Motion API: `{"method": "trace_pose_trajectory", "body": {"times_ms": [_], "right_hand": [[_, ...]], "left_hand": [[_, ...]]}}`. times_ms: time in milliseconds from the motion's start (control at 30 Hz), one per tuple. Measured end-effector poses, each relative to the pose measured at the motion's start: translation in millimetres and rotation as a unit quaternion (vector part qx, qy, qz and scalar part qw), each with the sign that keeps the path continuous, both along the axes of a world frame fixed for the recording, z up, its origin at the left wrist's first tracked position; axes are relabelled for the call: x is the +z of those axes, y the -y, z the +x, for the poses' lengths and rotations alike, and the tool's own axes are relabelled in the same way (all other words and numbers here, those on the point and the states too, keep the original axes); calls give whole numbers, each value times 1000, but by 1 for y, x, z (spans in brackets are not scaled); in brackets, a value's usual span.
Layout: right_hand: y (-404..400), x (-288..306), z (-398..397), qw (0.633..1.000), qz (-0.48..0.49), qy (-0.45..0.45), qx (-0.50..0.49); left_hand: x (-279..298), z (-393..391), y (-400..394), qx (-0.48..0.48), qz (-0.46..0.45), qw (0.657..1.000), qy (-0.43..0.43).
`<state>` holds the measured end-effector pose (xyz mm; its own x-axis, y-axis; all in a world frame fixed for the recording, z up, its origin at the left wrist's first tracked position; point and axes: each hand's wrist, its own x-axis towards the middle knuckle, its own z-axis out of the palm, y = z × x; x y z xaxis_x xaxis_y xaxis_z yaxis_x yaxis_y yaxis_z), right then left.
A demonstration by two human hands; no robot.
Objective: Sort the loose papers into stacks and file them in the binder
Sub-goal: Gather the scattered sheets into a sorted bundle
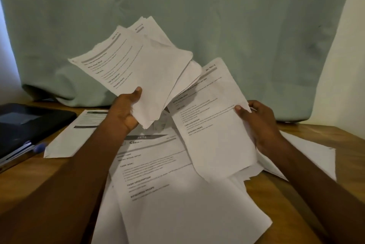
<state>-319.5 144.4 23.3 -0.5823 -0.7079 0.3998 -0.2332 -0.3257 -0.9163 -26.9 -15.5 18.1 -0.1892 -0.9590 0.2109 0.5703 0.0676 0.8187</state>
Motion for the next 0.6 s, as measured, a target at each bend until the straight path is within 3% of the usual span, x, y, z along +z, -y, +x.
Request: {"method": "trace_pose_trajectory", "body": {"times_ms": [133, 300, 600], "right_hand": [[-2, 2, -3, 997, 4, 66, 25], [-5, 3, 0, 997, -2, 64, 33], [-2, 3, -2, 999, 20, 41, 10]], "left_hand": [[0, -1, -7, -2, -4, 999, -33], [6, -9, -14, 29, -3, 1000, 2], [0, -11, -19, -1, 6, 1000, 22]]}}
